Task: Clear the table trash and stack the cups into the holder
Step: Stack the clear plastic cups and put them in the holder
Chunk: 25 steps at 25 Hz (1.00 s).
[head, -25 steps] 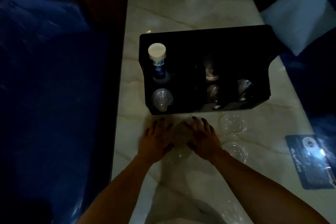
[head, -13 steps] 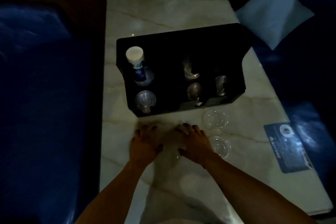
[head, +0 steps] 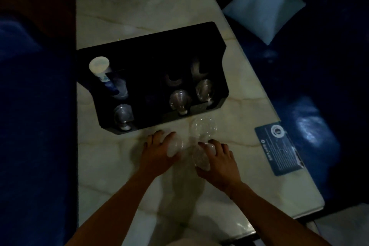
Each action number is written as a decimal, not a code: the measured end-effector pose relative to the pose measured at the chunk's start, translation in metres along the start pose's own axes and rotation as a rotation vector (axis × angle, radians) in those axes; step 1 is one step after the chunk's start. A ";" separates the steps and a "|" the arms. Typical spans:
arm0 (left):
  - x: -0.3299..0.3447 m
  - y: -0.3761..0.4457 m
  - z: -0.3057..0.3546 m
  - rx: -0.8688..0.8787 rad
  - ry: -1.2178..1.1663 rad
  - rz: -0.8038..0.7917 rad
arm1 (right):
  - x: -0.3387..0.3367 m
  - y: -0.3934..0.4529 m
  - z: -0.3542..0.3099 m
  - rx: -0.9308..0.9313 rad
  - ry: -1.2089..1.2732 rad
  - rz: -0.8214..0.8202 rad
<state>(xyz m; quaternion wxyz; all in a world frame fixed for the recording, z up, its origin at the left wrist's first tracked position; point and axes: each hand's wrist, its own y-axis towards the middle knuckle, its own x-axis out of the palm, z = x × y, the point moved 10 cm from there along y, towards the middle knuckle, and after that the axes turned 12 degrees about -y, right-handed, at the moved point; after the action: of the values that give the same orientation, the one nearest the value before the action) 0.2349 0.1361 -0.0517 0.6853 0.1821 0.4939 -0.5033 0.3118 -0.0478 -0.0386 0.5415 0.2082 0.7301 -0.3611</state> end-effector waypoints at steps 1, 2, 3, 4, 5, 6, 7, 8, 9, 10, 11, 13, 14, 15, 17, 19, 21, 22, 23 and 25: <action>0.004 0.006 0.007 -0.009 -0.018 -0.027 | 0.001 -0.001 0.007 0.022 0.003 0.001; 0.009 0.013 0.013 -0.023 -0.041 -0.062 | 0.003 -0.002 0.012 0.041 0.009 -0.006; 0.013 0.021 0.019 -0.030 -0.063 -0.096 | 0.005 -0.002 0.017 0.053 0.017 -0.019; 0.017 0.028 0.027 -0.028 -0.081 -0.124 | 0.008 -0.002 0.020 0.056 0.024 -0.033; 0.018 0.035 0.035 -0.016 -0.098 -0.145 | 0.011 -0.001 0.021 0.049 0.027 -0.047; 0.020 0.042 0.044 0.007 -0.114 -0.155 | 0.014 -0.001 0.020 0.036 0.029 -0.059; 0.020 0.048 0.054 0.032 -0.121 -0.159 | 0.016 0.000 0.018 0.021 0.032 -0.069; 0.021 0.054 0.062 0.053 -0.114 -0.162 | 0.018 0.001 0.015 0.008 0.036 -0.078; 0.023 0.059 0.070 0.068 -0.093 -0.165 | 0.019 0.002 0.014 -0.001 0.040 -0.084; 0.026 0.065 0.077 0.080 -0.066 -0.169 | 0.021 0.003 0.012 -0.005 0.045 -0.087; 0.029 0.070 0.083 0.094 -0.041 -0.176 | 0.021 0.004 0.011 -0.009 0.048 -0.085; 0.036 0.077 0.095 0.127 -0.015 -0.194 | 0.021 0.005 0.010 -0.018 0.046 -0.071; 0.040 0.079 0.100 0.145 -0.012 -0.198 | 0.021 0.006 0.010 -0.021 0.040 -0.060; 0.044 0.081 0.104 0.161 -0.006 -0.197 | 0.021 0.005 0.009 -0.031 0.028 -0.043; 0.050 0.083 0.111 0.183 0.020 -0.189 | 0.020 0.004 0.009 -0.056 -0.011 -0.009; 0.054 0.086 0.115 0.210 0.055 -0.167 | 0.021 0.004 0.011 -0.059 -0.036 0.004; 0.055 0.086 0.117 0.247 0.088 -0.137 | 0.024 0.004 0.013 -0.065 -0.025 -0.001; 0.056 0.086 0.116 0.256 0.086 -0.133 | 0.026 0.003 0.014 -0.070 -0.013 -0.013; 0.057 0.086 0.115 0.254 0.070 -0.138 | 0.027 0.003 0.016 -0.078 -0.008 -0.024; 0.059 0.087 0.112 0.243 0.048 -0.151 | 0.026 0.000 0.018 -0.099 -0.031 -0.013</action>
<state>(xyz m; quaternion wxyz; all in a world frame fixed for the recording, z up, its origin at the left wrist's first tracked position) 0.3660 0.0593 -0.0738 0.6063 0.2380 0.4578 -0.6051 0.3146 -0.0637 -0.0653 0.5599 0.1705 0.7400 -0.3313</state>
